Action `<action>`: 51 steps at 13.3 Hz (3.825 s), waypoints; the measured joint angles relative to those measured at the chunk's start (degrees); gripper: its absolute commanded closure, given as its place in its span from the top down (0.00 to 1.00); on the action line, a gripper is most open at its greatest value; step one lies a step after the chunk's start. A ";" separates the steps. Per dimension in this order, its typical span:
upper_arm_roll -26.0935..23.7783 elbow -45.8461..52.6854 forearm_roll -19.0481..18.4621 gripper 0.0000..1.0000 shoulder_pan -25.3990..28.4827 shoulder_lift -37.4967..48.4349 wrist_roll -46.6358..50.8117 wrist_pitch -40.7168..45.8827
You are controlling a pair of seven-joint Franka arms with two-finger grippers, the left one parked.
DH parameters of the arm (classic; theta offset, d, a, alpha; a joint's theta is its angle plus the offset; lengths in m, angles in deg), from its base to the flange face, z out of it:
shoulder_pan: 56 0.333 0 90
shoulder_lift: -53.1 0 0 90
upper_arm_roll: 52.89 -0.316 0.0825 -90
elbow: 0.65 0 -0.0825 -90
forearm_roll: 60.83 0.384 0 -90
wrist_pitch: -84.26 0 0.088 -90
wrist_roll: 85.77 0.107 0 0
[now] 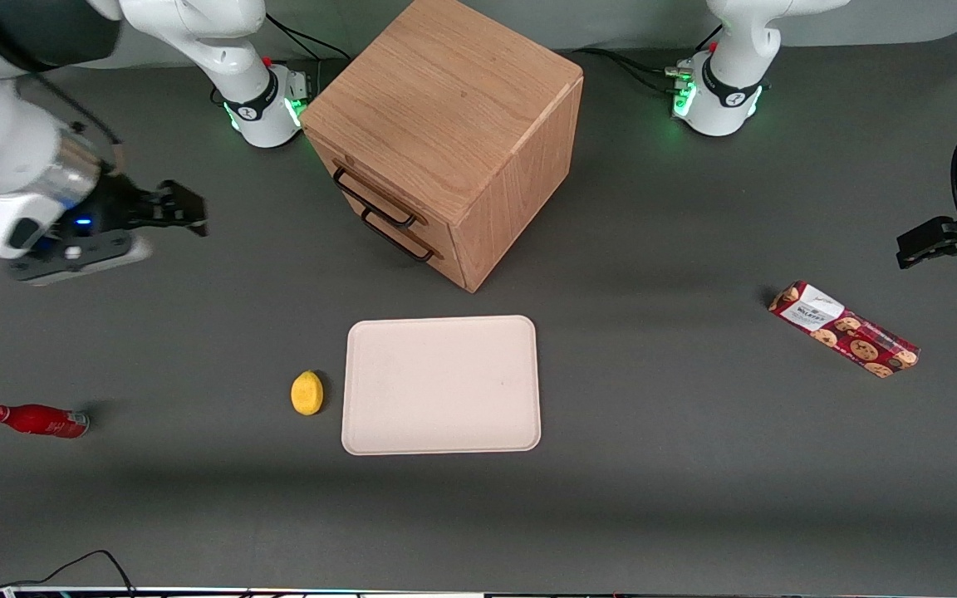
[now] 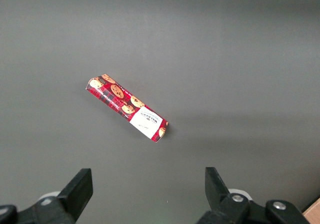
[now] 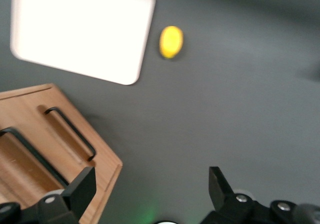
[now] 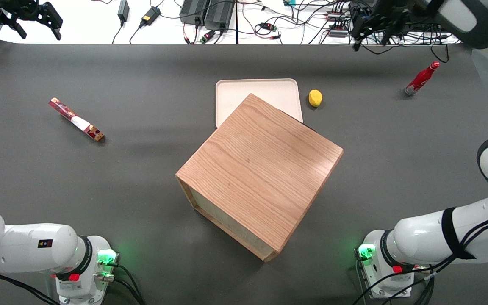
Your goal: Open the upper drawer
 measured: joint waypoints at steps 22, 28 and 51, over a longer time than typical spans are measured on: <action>-14.59 -25.34 11.19 1.00 -0.26 -0.88 -14.71 -21.22; -15.01 -28.09 11.21 1.00 -0.19 -1.01 -16.41 -22.35; -10.93 -29.68 6.62 1.00 -1.04 -2.76 -17.90 -31.21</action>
